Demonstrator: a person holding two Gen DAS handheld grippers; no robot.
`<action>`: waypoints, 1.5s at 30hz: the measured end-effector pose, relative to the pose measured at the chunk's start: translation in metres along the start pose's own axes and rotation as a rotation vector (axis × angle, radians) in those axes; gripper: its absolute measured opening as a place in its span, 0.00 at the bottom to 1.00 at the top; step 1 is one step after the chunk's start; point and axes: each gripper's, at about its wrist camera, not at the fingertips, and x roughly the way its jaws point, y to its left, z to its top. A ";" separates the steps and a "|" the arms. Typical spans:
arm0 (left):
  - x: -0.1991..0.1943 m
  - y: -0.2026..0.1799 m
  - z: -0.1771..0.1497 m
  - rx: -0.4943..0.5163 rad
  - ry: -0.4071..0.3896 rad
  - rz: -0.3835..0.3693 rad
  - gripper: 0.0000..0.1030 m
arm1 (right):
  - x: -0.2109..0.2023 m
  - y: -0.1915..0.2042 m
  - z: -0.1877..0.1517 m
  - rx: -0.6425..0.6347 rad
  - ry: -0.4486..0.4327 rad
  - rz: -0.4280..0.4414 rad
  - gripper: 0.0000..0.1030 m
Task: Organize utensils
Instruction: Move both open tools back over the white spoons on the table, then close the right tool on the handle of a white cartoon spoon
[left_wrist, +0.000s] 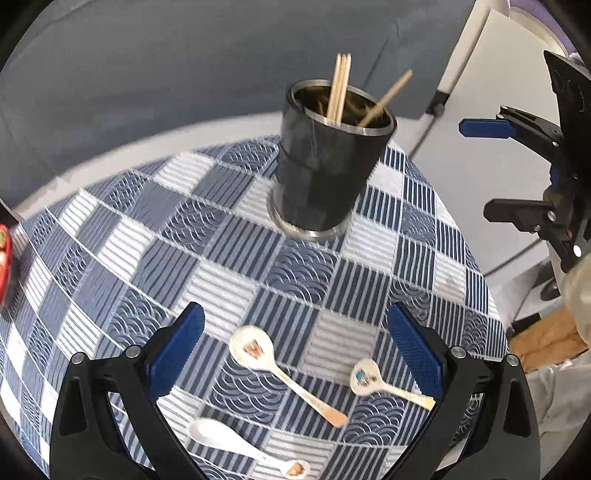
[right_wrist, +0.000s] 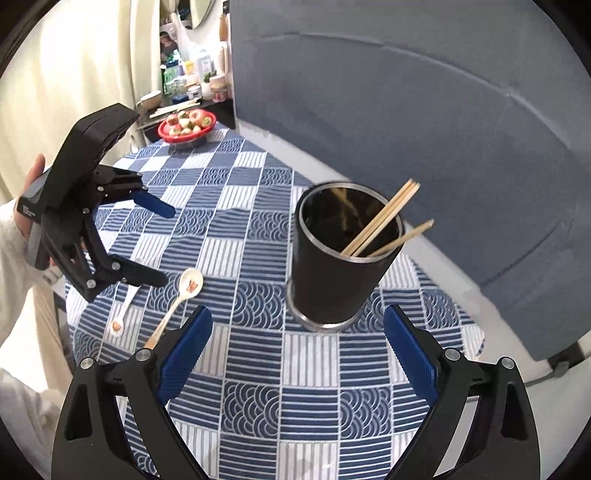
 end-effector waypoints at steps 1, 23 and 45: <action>0.002 0.000 -0.004 -0.002 0.008 -0.003 0.94 | 0.002 0.001 -0.002 0.002 0.007 0.005 0.87; 0.078 -0.029 -0.045 0.395 0.278 -0.189 0.94 | 0.031 0.081 -0.108 0.280 0.174 -0.067 0.87; 0.109 -0.051 -0.052 0.519 0.355 -0.221 0.85 | 0.083 0.153 -0.171 0.394 0.284 -0.142 0.86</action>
